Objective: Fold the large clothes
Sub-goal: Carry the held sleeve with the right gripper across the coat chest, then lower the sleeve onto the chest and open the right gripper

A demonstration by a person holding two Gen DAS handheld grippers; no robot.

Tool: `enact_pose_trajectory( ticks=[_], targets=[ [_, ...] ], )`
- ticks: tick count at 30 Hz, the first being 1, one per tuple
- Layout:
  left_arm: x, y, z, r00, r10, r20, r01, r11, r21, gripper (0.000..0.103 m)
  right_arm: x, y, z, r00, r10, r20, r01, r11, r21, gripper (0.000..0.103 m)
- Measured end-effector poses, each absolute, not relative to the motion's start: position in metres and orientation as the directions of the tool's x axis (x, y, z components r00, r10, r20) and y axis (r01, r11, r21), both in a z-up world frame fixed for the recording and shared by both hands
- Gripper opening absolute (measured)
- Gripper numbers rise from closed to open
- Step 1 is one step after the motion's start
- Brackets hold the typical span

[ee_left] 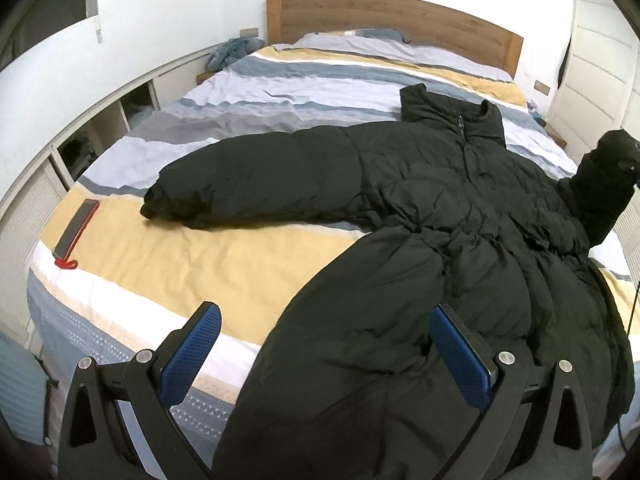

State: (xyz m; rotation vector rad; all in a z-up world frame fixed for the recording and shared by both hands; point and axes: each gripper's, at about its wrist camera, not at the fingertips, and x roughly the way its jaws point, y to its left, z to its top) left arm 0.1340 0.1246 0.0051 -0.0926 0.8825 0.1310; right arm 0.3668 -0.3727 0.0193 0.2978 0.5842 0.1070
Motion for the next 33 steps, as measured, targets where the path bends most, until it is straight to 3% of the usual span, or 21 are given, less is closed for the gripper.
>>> enact_pose_trajectory(
  ticks=[13, 21, 26, 28, 29, 33],
  targets=[
    [0.112, 0.138, 0.004, 0.628, 0.071, -0.775, -0.154, 0.987, -0.034, 0.102, 0.339, -0.260, -0.084, 0.678, 0.224, -0.700, -0.134, 0.974, 0.181, 0.015],
    [0.091, 0.160, 0.013, 0.643, 0.105, -0.759, -0.199, 0.979, -0.034, 0.102, 0.341, -0.237, -0.112, 0.625, 0.191, -0.757, -0.075, 0.980, 0.185, 0.016],
    [0.075, 0.167, 0.030, 0.675, 0.104, -0.730, -0.208, 0.977, -0.052, 0.102, 0.336, -0.243, -0.114, 0.589, 0.195, -0.784, -0.048, 0.977, 0.207, 0.028],
    [0.070, 0.166, 0.038, 0.685, 0.101, -0.721, -0.202, 0.978, -0.056, 0.102, 0.331, -0.241, -0.111, 0.579, 0.208, -0.788, -0.057, 0.975, 0.216, 0.053],
    [0.066, 0.165, 0.042, 0.691, 0.099, -0.716, -0.201, 0.978, -0.058, 0.102, 0.330, -0.236, -0.108, 0.578, 0.214, -0.788, -0.064, 0.974, 0.217, 0.057],
    [0.052, 0.163, 0.055, 0.710, 0.088, -0.699, -0.191, 0.979, -0.070, 0.102, 0.314, -0.221, -0.096, 0.582, 0.213, -0.785, -0.099, 0.976, 0.192, 0.058]
  ],
)
